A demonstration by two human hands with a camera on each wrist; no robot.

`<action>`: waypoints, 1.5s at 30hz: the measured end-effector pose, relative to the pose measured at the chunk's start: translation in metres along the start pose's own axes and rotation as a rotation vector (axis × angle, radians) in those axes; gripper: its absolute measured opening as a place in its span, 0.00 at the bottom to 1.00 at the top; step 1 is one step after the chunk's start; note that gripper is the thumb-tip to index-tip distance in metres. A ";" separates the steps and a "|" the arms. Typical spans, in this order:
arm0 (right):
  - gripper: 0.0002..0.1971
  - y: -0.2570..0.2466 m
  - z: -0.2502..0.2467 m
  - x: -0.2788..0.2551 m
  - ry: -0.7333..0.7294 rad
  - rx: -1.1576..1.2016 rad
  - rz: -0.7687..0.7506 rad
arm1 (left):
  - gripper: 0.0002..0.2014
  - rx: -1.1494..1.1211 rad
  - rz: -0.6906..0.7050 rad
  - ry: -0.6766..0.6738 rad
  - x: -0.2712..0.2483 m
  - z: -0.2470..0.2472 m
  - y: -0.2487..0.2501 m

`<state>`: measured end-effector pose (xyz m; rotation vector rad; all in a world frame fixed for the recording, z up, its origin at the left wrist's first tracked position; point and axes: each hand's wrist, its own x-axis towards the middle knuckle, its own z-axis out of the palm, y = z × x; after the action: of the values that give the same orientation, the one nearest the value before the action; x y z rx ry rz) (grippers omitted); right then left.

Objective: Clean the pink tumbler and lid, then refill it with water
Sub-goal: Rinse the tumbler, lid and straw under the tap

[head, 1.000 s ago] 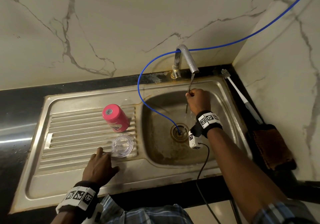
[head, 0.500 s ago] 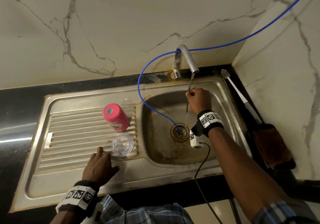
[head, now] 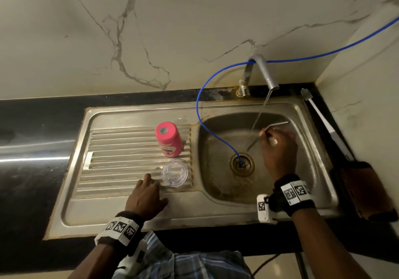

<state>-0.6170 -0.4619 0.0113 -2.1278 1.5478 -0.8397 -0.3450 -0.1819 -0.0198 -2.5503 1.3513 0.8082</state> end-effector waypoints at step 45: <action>0.15 -0.355 0.282 -0.116 -0.864 -0.123 0.119 | 0.45 -0.241 -0.280 0.158 -0.017 0.010 -0.185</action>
<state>-0.2005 -0.2494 -0.0109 -2.0207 1.2306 0.2301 -0.2079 -0.0577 -0.0419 -2.9564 0.9482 0.7708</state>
